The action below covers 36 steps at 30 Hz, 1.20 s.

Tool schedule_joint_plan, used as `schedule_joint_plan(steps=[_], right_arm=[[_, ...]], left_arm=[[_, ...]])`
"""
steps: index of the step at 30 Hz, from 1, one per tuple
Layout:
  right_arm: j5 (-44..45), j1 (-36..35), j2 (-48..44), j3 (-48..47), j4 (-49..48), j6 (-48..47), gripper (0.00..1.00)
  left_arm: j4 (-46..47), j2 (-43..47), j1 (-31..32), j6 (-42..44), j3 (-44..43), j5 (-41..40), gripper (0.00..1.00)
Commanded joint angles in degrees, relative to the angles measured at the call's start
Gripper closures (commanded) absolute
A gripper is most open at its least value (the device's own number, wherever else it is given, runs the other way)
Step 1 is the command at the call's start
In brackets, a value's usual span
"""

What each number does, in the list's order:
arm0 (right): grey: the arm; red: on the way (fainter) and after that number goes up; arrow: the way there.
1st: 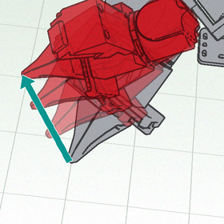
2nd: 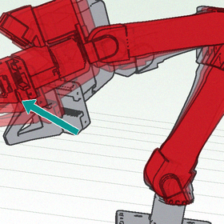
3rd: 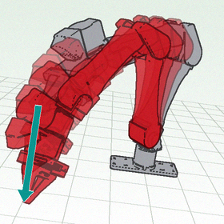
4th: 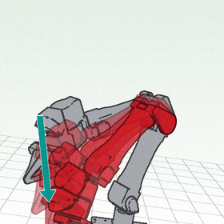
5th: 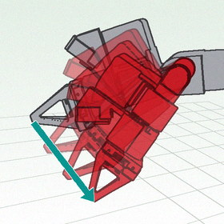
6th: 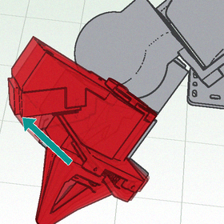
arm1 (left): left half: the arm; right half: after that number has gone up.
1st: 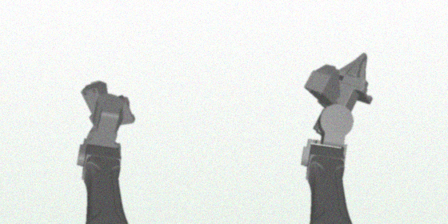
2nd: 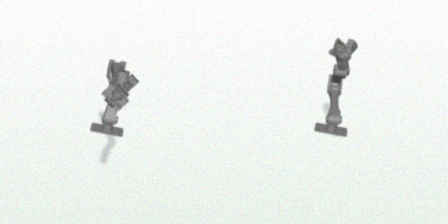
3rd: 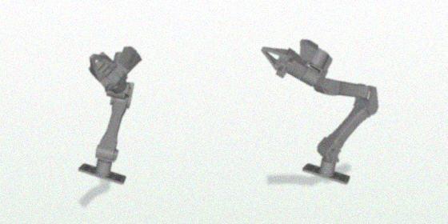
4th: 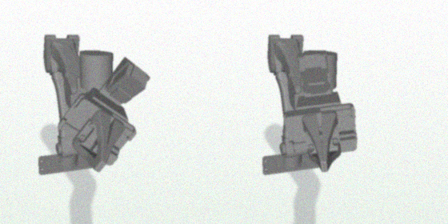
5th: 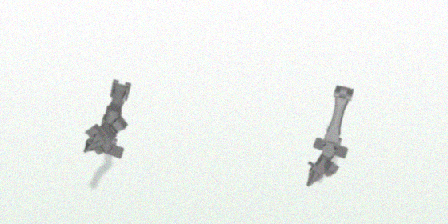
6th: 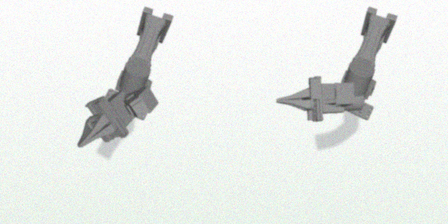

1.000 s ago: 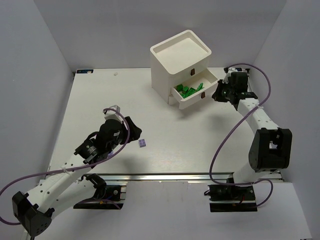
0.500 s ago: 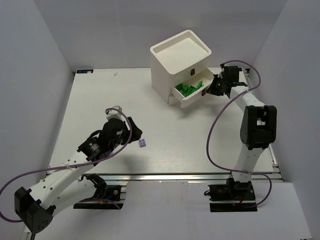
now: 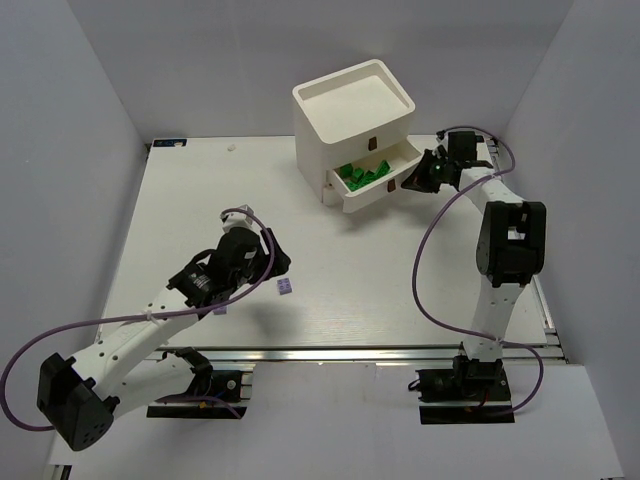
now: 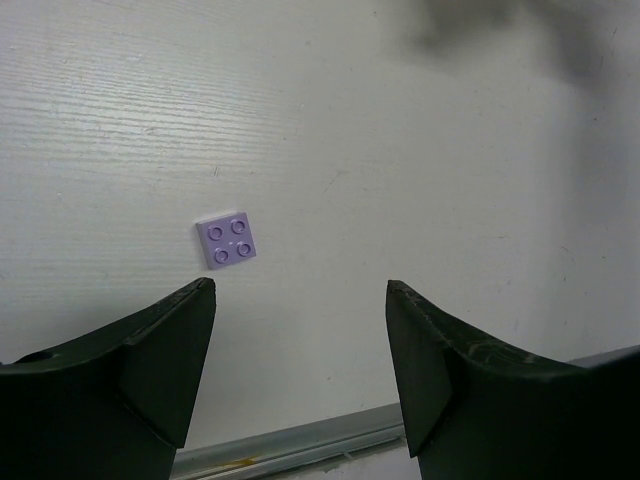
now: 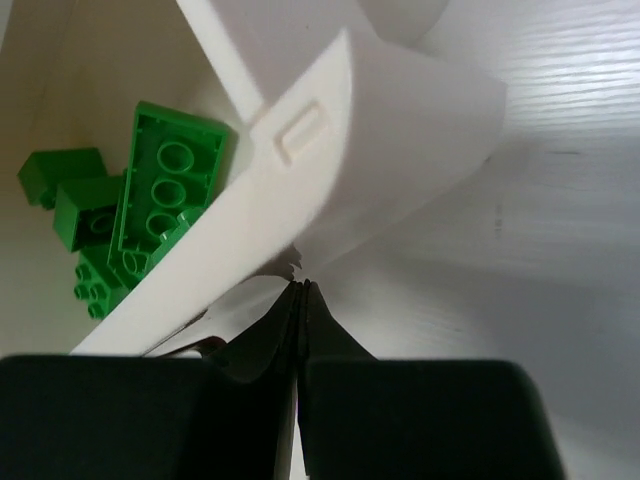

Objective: Sort the legos into containers by color

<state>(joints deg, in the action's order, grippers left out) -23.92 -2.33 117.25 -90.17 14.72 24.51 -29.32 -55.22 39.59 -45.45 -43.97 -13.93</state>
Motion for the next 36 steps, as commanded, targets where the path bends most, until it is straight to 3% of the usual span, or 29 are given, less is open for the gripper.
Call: schedule_joint_plan(steps=[1,19,25,36], right_arm=[[-8.68,-3.03,0.43,-3.79,-11.47,3.35,1.0],[-15.63,-5.67,-6.24,8.69,-9.09,-4.03,1.0],[-13.87,-8.39,-9.14,13.08,-10.94,-5.35,1.0],[-0.69,-14.28,-9.32,12.65,-21.22,-6.14,1.0]], left_arm=[[1.37,-0.24,0.31,0.63,-2.35,0.93,0.22],[2.34,1.87,0.31,0.36,-0.07,1.19,0.22],[2.34,2.75,0.31,-0.08,0.46,0.93,0.22],[1.64,3.19,0.31,-0.16,0.2,0.4,0.22]])
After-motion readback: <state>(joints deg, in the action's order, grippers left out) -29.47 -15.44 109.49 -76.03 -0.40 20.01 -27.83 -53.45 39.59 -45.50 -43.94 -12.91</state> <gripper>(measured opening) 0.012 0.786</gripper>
